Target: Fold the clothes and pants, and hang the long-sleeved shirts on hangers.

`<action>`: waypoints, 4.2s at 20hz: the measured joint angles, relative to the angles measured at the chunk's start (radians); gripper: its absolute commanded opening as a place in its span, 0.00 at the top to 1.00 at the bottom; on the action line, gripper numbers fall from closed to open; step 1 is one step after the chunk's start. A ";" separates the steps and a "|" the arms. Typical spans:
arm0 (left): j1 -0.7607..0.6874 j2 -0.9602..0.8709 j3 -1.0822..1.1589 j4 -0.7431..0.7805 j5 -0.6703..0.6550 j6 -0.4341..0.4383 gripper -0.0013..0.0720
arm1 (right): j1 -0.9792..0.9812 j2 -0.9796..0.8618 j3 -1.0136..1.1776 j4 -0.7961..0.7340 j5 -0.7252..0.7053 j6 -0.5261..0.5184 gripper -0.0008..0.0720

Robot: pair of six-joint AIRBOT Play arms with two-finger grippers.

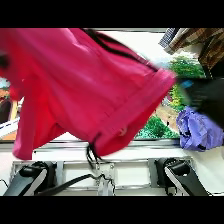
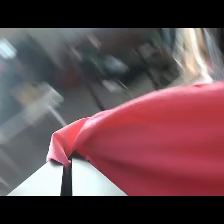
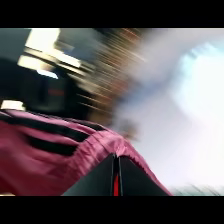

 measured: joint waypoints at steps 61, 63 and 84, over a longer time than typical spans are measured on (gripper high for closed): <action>0.331 -0.467 -0.566 0.085 -0.418 -0.822 0.33 | 0.412 -0.861 -0.229 -0.058 -0.496 -0.950 0.68; 0.330 -0.474 -0.566 0.034 -0.374 -0.826 0.33 | 0.412 -0.861 -0.229 -0.053 -0.496 -0.949 0.68; 0.382 -0.155 -0.412 -0.229 -0.442 -0.674 0.98 | 0.193 -0.352 -0.185 -0.035 -0.256 -0.777 0.94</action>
